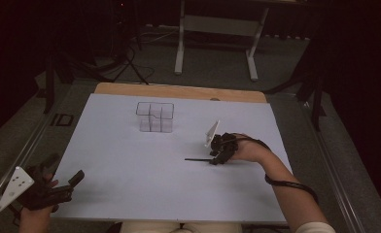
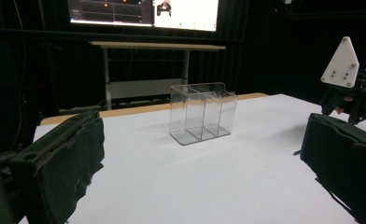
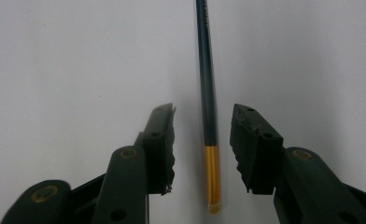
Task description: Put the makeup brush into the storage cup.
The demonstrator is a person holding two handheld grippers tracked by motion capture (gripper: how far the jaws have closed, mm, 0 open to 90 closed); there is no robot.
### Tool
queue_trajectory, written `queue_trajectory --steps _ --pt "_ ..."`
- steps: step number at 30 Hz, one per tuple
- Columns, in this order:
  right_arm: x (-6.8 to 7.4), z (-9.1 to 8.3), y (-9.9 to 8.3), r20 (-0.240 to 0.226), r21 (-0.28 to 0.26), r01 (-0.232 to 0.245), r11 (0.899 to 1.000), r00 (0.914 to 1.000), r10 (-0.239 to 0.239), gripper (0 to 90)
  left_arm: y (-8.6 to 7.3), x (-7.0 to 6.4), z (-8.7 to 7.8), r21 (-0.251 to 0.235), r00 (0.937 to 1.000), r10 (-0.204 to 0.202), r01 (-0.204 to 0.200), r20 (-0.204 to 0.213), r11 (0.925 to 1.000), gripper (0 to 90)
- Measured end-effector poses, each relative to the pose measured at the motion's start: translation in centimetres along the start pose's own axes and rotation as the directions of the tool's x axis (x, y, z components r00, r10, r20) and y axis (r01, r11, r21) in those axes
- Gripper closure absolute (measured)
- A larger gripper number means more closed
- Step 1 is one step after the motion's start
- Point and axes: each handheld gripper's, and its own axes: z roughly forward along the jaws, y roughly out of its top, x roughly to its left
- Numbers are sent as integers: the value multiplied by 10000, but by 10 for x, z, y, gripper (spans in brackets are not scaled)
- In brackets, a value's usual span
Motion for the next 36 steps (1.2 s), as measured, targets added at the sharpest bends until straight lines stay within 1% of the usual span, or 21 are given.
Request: queue_trajectory --steps 6,11,15,19,22,24,25,26,28,30,36 --pt "-2 1 0 -3 188 134 9997 9999 -134 626 0 0 0 -13 10000 1 -1 17 10000 5" --pt "-3 5 -2 -59 374 117 9992 9999 -115 637 0 0 0 -3 10000 0 0 21 10000 5" --pt "-3 6 -2 89 422 193 9989 9998 -197 658 0 0 0 59 10000 36 -36 32 10000 5" --pt "-2 8 -1 95 627 214 9978 9997 -220 666 0 0 0 27 10000 5 -5 46 10000 5" --pt "-2 11 -2 114 785 324 9964 9994 -334 669 0 0 0 21 10000 -14 14 50 10000 5" --pt "-2 11 -2 129 815 347 9961 9993 -359 672 0 0 0 21 10000 -26 26 54 10000 5" --pt "-1 12 -2 146 886 362 9954 9992 -377 686 0 0 0 30 10000 -27 26 67 10000 5" --pt "0 14 -2 227 1076 454 9932 9986 -481 693 0 0 0 23 10000 -37 37 76 10000 5" --pt "0 15 -2 232 1082 497 9929 9983 -525 700 0 0 1 35 10000 -32 32 80 10000 4" --pt "1 16 -2 205 1081 529 9927 9983 -554 733 0 0 1 35 9999 -45 45 95 10000 5" --pt "1 16 -2 95 1100 496 9927 9987 -509 767 -1 -1 1 54 9999 -46 45 125 10000 5"
